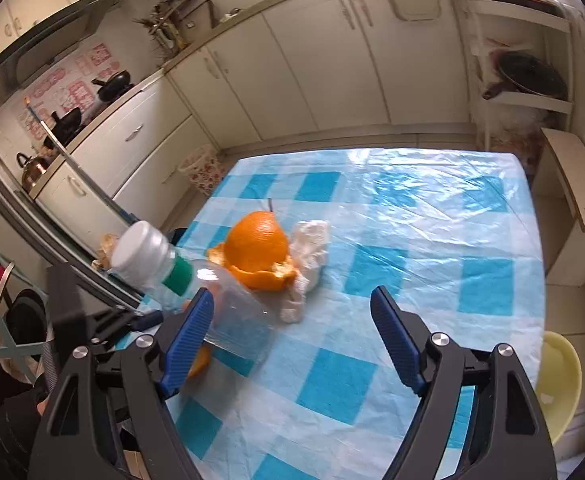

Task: Collect trash
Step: 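Grasp an orange peel with the left gripper while the right gripper grasps the plastic bottle's cap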

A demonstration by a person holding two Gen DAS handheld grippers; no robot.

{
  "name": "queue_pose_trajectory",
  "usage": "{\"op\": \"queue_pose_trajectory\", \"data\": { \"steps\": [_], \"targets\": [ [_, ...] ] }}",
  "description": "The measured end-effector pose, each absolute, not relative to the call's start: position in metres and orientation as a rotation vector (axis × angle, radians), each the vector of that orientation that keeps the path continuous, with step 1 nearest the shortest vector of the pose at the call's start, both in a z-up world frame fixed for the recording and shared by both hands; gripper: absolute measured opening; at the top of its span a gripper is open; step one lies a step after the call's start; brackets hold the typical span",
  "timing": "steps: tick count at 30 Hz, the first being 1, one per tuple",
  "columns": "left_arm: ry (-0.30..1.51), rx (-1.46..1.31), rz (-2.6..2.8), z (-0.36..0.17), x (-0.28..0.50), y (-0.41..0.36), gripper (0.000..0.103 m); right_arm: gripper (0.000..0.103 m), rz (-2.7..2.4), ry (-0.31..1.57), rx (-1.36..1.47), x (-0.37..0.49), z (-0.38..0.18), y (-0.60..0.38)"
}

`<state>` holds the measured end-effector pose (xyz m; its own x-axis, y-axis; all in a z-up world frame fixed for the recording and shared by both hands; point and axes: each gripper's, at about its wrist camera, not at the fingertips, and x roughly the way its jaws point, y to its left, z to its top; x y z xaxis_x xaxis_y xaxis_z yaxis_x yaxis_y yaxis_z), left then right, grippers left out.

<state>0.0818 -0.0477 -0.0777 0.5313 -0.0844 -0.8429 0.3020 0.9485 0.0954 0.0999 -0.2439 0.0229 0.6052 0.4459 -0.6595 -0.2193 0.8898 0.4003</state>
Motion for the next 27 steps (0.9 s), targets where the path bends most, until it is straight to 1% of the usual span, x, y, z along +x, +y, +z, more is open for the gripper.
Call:
{"op": "queue_pose_trajectory", "data": {
  "steps": [1, 3, 5, 9, 13, 19, 22, 25, 27],
  "targets": [
    [0.992, 0.225, -0.239, -0.079, 0.082, -0.046, 0.02, 0.079, 0.411, 0.83, 0.281, 0.101, 0.024, -0.237],
    [0.995, 0.188, -0.251, -0.079, 0.084, -0.041, 0.011, 0.08, 0.452, 0.818, 0.259, 0.102, 0.026, -0.226],
    [0.988, 0.15, -0.249, -0.074, 0.084, -0.034, 0.009, 0.08, 0.504, 0.803, 0.223, 0.102, 0.029, -0.209],
    [0.984, 0.044, -0.24, -0.066, 0.087, -0.013, 0.008, 0.088, 0.571, 0.755, 0.136, 0.099, 0.034, -0.174],
    [0.994, -0.053, -0.239, -0.064, 0.088, 0.005, 0.007, 0.088, 0.572, 0.729, 0.087, 0.1, 0.031, -0.152],
    [1.001, -0.072, -0.223, -0.063, 0.085, 0.013, 0.007, 0.088, 0.553, 0.72, 0.107, 0.111, 0.024, -0.14],
    [0.998, -0.055, -0.218, -0.062, 0.085, 0.01, 0.007, 0.086, 0.548, 0.724, 0.115, 0.113, 0.022, -0.14],
    [0.994, -0.027, -0.207, -0.062, 0.086, 0.004, 0.008, 0.08, 0.544, 0.718, 0.116, 0.112, 0.021, -0.143],
    [0.991, -0.012, -0.198, -0.063, 0.086, 0.002, 0.011, 0.071, 0.536, 0.715, 0.121, 0.112, 0.022, -0.147]
  ]
}}
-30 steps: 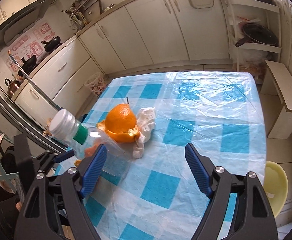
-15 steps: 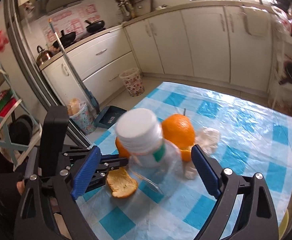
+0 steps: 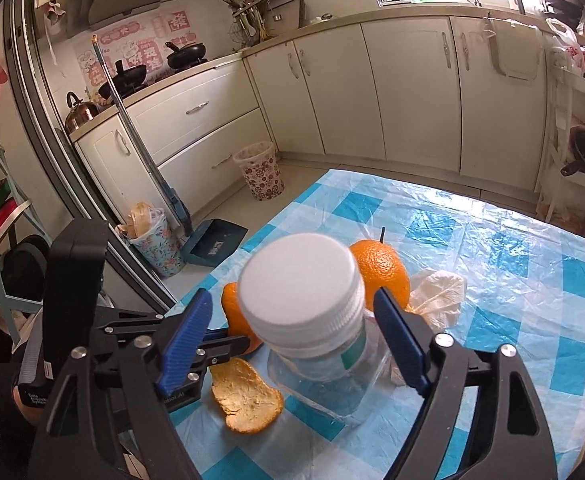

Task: Collect trash
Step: 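Grasp an orange peel with the left gripper while the right gripper grasps the plastic bottle's cap, then lift the orange peel with the left gripper while the right gripper lifts the bottle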

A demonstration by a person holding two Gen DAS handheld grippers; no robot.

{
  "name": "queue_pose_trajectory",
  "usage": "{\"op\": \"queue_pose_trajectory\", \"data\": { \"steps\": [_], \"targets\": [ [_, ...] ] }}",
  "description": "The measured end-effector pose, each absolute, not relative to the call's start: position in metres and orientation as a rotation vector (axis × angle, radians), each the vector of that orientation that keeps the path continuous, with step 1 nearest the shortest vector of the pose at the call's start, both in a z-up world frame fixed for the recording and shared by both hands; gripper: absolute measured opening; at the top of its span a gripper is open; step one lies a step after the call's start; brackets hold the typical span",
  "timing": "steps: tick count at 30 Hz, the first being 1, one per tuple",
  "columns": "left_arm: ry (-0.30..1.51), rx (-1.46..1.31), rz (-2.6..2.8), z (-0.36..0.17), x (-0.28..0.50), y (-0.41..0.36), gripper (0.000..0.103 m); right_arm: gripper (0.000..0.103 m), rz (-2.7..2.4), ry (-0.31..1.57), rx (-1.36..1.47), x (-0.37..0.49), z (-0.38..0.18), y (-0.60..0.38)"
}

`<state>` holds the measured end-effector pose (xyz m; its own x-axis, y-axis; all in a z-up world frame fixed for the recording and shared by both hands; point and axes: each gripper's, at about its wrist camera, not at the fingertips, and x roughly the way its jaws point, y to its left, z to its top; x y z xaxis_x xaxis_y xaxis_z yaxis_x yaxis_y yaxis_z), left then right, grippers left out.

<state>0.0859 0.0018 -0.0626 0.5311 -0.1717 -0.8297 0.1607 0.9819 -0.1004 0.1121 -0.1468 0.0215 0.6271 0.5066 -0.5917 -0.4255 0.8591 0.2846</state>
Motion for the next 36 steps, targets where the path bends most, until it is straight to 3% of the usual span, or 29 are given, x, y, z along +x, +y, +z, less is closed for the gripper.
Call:
{"op": "queue_pose_trajectory", "data": {
  "steps": [1, 3, 12, 22, 30, 36],
  "targets": [
    [0.992, 0.0, -0.19, -0.063, 0.085, -0.001, 0.013, 0.066, 0.532, 0.713, 0.126, 0.112, 0.022, -0.149],
    [0.997, 0.02, -0.172, -0.065, 0.085, -0.006, 0.02, 0.046, 0.532, 0.713, 0.142, 0.114, 0.023, -0.153],
    [1.024, 0.031, -0.151, -0.076, 0.092, -0.013, 0.028, 0.044, 0.566, 0.685, 0.152, 0.105, 0.032, -0.158],
    [1.026, 0.04, -0.142, -0.079, 0.097, -0.018, 0.029, 0.041, 0.534, 0.707, 0.117, 0.094, 0.032, -0.175],
    [1.003, 0.056, -0.145, -0.076, 0.095, -0.022, 0.012, 0.043, 0.526, 0.723, 0.115, 0.092, 0.026, -0.177],
    [1.019, 0.053, -0.137, -0.08, 0.096, -0.021, 0.014, 0.043, 0.543, 0.734, 0.078, 0.092, 0.021, -0.165]
  ]
}}
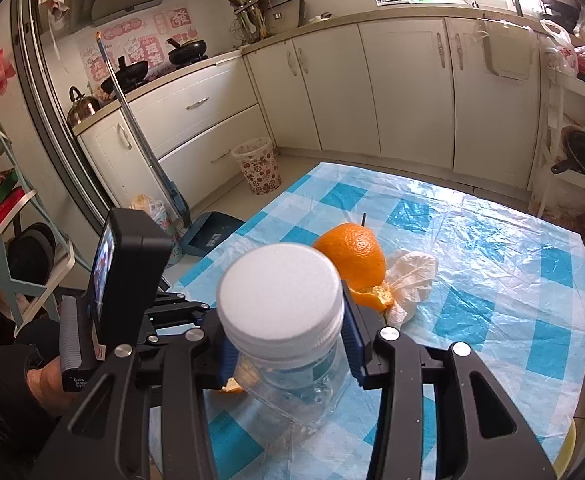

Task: Collect trash
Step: 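Lift the orange peel with the left gripper while the right gripper lifts the bottle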

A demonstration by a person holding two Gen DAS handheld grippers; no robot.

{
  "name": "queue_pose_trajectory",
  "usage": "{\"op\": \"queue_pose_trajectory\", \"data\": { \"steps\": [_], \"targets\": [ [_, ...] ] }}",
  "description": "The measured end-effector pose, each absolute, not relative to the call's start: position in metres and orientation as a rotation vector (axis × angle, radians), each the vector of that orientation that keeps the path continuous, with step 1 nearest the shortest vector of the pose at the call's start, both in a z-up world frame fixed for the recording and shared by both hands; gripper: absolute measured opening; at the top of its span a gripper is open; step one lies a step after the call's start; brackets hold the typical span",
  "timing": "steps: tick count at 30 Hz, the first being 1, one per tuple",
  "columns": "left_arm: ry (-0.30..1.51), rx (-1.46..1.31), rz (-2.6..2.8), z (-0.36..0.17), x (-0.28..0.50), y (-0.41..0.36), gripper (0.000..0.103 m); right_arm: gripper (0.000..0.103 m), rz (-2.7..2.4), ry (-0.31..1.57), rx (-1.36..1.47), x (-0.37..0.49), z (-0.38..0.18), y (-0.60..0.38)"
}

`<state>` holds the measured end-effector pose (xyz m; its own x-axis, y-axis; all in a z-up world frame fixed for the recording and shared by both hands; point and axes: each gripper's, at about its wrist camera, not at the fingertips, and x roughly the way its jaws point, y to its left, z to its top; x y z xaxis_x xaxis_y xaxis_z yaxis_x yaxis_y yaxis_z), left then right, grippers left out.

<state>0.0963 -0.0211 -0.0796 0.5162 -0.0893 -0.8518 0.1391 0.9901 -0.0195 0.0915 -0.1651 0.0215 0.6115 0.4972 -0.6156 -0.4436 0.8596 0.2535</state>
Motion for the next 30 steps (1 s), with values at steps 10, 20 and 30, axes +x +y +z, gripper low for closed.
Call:
{"op": "queue_pose_trajectory", "data": {
  "steps": [10, 20, 30],
  "targets": [
    [1.001, 0.089, -0.119, -0.078, 0.094, -0.022, 0.013, 0.04, 0.557, 0.692, 0.048, 0.085, 0.029, -0.162],
    [0.976, 0.092, -0.129, -0.073, 0.09, -0.023, 0.008, 0.041, 0.535, 0.732, 0.018, 0.085, 0.024, -0.167],
    [1.005, 0.106, -0.115, -0.081, 0.092, -0.023, 0.013, 0.04, 0.528, 0.728, 0.01, 0.082, 0.021, -0.168]
  ]
}}
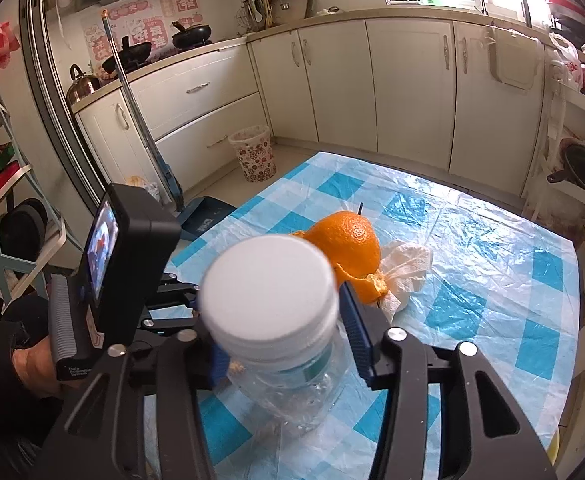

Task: Collect trash
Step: 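Lift the orange peel with the left gripper while the right gripper lifts the bottle, then carry the peel and bottle over the yellow bucket with both grippers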

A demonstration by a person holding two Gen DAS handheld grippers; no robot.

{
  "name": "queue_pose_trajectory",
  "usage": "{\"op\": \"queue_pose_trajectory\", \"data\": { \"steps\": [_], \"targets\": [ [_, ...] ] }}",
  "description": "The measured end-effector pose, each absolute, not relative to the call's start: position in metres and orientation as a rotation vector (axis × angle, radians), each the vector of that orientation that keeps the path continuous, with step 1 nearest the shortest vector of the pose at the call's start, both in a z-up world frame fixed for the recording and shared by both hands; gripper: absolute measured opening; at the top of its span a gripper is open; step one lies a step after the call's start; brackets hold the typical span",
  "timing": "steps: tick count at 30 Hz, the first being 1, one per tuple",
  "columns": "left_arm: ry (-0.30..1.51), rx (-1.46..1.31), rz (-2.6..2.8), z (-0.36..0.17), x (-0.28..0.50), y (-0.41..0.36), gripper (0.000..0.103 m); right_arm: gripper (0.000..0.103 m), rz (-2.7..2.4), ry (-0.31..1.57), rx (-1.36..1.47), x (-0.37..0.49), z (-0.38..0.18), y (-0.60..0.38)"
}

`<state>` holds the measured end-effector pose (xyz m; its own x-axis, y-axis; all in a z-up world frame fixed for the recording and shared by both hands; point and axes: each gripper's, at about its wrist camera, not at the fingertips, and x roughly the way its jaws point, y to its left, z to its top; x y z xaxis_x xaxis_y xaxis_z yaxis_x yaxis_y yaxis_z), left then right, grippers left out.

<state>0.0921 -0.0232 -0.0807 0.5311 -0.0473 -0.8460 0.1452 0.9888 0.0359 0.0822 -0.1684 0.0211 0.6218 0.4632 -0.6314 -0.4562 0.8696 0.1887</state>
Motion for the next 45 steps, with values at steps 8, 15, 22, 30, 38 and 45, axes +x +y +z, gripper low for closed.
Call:
{"op": "queue_pose_trajectory", "data": {
  "steps": [8, 15, 22, 30, 38, 45],
  "targets": [
    [0.947, 0.113, -0.097, -0.068, 0.087, -0.021, 0.005, 0.04, 0.517, 0.708, 0.002, 0.075, 0.029, -0.178],
    [0.892, 0.073, -0.101, -0.053, 0.082, -0.015, 0.004, 0.04, 0.467, 0.708, -0.002, 0.068, 0.032, -0.2],
    [0.824, 0.002, -0.142, -0.032, 0.073, -0.012, 0.004, 0.04, 0.37, 0.705, 0.018, 0.061, 0.035, -0.238],
    [0.738, -0.062, -0.254, 0.002, 0.061, -0.028, 0.004, 0.04, 0.209, 0.692, 0.101, 0.05, 0.042, -0.302],
    [0.725, -0.075, -0.446, 0.03, 0.039, -0.091, 0.004, 0.04, 0.02, 0.685, 0.175, 0.025, 0.049, -0.378],
    [0.777, -0.105, -0.589, 0.033, 0.026, -0.173, 0.004, 0.04, -0.098, 0.755, 0.218, 0.02, 0.026, -0.429]
  ]
}}
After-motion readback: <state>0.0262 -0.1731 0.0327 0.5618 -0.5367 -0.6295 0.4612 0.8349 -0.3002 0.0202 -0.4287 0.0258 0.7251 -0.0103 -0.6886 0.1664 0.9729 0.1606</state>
